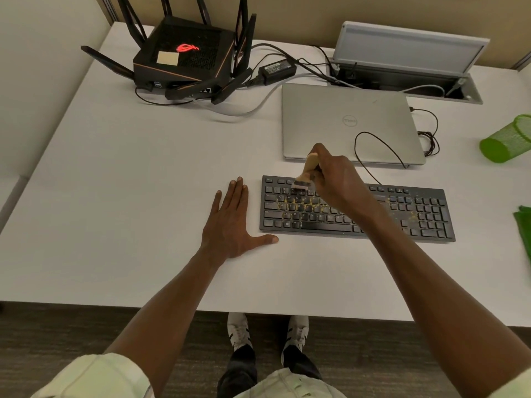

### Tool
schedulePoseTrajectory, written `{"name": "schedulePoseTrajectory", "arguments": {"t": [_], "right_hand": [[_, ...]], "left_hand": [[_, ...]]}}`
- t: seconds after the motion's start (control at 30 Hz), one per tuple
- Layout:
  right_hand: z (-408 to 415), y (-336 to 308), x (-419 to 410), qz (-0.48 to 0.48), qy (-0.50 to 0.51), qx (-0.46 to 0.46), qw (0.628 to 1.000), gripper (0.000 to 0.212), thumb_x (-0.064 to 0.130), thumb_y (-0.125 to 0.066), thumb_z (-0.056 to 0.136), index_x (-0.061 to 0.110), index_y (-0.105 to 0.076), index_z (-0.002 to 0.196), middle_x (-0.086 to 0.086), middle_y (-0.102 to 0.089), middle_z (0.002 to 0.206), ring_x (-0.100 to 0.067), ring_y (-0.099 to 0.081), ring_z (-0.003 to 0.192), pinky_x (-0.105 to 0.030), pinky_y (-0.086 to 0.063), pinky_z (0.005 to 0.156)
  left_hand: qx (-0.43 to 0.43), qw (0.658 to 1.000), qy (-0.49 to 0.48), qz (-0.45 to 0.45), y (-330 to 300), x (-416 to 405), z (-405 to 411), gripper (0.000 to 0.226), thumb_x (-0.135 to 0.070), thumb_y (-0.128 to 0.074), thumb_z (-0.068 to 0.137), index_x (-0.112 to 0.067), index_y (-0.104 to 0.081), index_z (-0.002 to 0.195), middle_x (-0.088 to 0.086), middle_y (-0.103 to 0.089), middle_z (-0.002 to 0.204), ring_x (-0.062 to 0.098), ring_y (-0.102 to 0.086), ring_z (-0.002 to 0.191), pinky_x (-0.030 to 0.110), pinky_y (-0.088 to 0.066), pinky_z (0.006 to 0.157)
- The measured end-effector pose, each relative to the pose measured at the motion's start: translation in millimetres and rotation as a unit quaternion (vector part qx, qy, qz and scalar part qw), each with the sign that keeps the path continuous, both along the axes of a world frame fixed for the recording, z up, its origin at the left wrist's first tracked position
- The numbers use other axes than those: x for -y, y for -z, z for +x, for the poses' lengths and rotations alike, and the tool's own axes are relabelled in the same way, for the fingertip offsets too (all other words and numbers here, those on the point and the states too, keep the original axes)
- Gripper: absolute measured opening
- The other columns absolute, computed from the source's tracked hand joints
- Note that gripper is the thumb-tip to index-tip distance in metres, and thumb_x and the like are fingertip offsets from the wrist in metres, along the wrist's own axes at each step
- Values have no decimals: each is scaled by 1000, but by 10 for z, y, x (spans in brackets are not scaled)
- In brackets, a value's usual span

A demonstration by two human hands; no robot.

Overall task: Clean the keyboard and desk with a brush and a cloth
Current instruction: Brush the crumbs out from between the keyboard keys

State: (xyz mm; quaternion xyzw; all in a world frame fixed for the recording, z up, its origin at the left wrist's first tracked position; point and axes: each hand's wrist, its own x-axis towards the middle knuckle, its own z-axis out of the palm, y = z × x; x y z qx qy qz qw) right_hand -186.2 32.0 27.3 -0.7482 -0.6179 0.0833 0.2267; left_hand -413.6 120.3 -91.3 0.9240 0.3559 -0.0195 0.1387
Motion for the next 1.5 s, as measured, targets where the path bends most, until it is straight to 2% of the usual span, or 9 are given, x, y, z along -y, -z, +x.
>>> {"name": "schedulePoseTrajectory", "arguments": {"t": [0.17, 0.3, 0.47, 0.63, 0.87, 1.07, 1.3, 1.43, 1.5], "right_hand": [[13, -72, 40, -11, 0, -3, 1000, 16, -6, -51, 91, 4, -48, 103, -4, -59, 76, -2, -52, 55, -13, -40, 45], [-8, -91, -25, -4, 65, -2, 998, 20, 1, -51, 94, 1, -45, 113, -15, -64, 85, -16, -53, 56, -16, -38, 43], [-51, -42, 8, -29, 36, 22, 999, 24, 4, -54, 93, 0, -45, 115, -15, -66, 84, -20, -54, 59, -17, -33, 43], [-67, -81, -73, 23, 118, -16, 993, 22, 13, -53, 95, 5, -45, 114, -16, -65, 84, -29, -63, 64, -41, -53, 50], [-180, 55, -54, -8, 173, -29, 984, 26, 14, -54, 93, 6, -43, 115, -12, -64, 80, -24, -61, 62, -28, -43, 43], [-106, 14, -98, 23, 190, -54, 980, 24, 14, -52, 94, 9, -42, 116, -11, -64, 81, -22, -64, 63, -43, -56, 51], [-78, 8, -11, -9, 202, -54, 978, 28, 13, -56, 91, 5, -43, 115, -10, -62, 80, -22, -62, 63, -37, -55, 49], [-23, -1, -68, 29, 226, -78, 971, 22, 10, -52, 93, 6, -45, 113, 0, -57, 72, -7, -56, 56, -15, -37, 39], [-51, 21, -74, 33, 228, -86, 969, 22, 11, -52, 93, 6, -45, 113, -3, -60, 75, -9, -58, 58, -16, -39, 42]], "left_hand": [[1, 1000, 1, 2, 5, 0, -1, 147, -108, -23, 61, -5, 1, 162, 8, 17, 170, 18, 18, 156, 45, 7, 127], [5, 1000, -2, -4, -4, 2, -3, 147, -108, -28, 61, -5, 1, 162, 8, 16, 170, 18, 17, 156, 46, 5, 128], [5, 1000, -1, 3, -9, 2, -3, 146, -107, -27, 63, -4, 1, 162, 8, 16, 170, 18, 17, 156, 45, 6, 128], [12, 1000, -1, -1, 4, 2, -5, 146, -107, -29, 63, -4, -1, 162, 8, 14, 170, 19, 16, 157, 47, 4, 128], [6, 1000, 0, 5, 7, 3, -3, 145, -107, -28, 64, -4, -2, 162, 9, 14, 170, 19, 16, 157, 45, 6, 128], [5, 1000, 2, 6, 7, 4, -7, 146, -107, -27, 63, -4, -1, 162, 9, 13, 170, 19, 15, 157, 45, 6, 128], [8, 1000, 3, 5, 4, 12, -11, 146, -108, -25, 62, -4, 0, 162, 9, 14, 170, 19, 16, 157, 46, 4, 128], [14, 1000, 3, 2, 3, 10, -12, 146, -108, -24, 62, -4, -2, 162, 8, 14, 170, 19, 15, 157, 47, 3, 128], [7, 1000, 4, 1, 0, 7, -11, 147, -109, -22, 61, -5, 0, 162, 8, 15, 170, 19, 16, 157, 46, 4, 128]]}}
